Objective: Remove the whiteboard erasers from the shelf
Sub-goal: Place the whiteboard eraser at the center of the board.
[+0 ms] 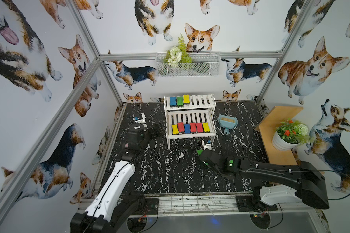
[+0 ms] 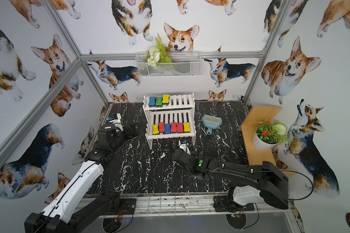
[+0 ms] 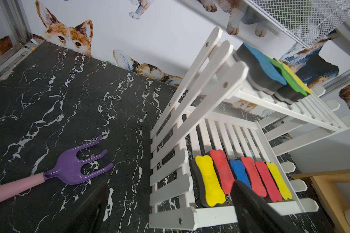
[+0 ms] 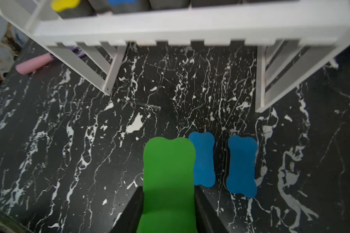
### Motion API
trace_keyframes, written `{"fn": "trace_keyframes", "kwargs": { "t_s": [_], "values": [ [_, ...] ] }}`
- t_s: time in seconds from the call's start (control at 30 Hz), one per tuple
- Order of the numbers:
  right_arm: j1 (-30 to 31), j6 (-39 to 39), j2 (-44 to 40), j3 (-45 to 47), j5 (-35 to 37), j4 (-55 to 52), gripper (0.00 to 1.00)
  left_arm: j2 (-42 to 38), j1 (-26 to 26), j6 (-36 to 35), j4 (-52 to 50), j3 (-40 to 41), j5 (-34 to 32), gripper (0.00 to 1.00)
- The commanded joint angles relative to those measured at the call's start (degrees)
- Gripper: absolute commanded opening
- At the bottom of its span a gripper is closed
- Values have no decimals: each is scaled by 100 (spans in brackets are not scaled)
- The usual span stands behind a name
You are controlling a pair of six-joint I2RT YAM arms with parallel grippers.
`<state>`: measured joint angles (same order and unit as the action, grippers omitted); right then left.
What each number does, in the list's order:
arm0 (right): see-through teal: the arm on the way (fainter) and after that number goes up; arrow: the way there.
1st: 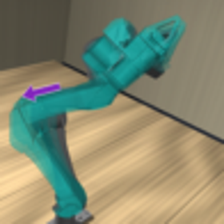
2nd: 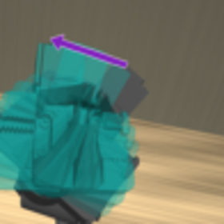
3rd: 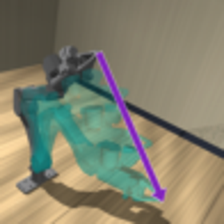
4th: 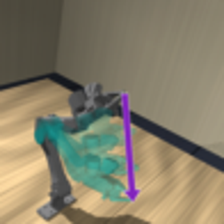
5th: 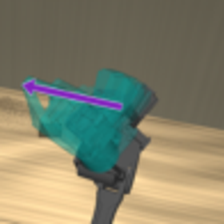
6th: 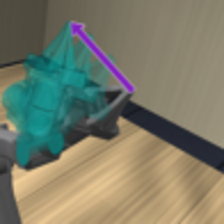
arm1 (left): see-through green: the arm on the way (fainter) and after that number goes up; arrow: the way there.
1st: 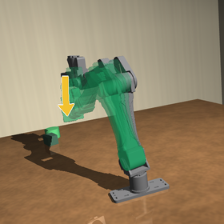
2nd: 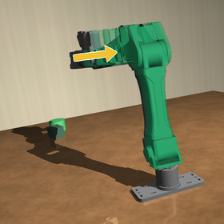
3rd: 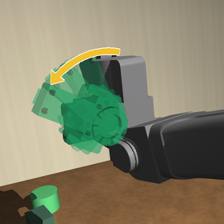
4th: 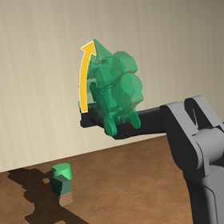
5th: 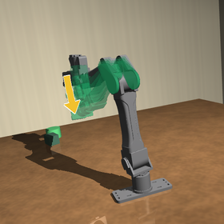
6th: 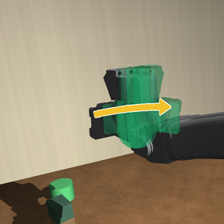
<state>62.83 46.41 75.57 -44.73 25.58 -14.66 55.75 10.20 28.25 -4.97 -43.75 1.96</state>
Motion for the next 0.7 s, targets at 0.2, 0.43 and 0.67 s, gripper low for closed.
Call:
{"fn": "trace_keyframes", "kwargs": {
  "t_s": [0.2, 0.43, 0.67],
  "values": [
    [50, 504, 1089, -58, 301, 1403, 36, -40, 2, -65, 18, -21, -31, 99],
    [53, 768, 1839, -207, 422, 1577, 35, -36, 13, -65, 14, -32, -12, 99],
    [-68, 1036, 2267, -254, 480, 1598, 33, -54, 18, -83, 6, -32, -29, 99]
  ]
}}
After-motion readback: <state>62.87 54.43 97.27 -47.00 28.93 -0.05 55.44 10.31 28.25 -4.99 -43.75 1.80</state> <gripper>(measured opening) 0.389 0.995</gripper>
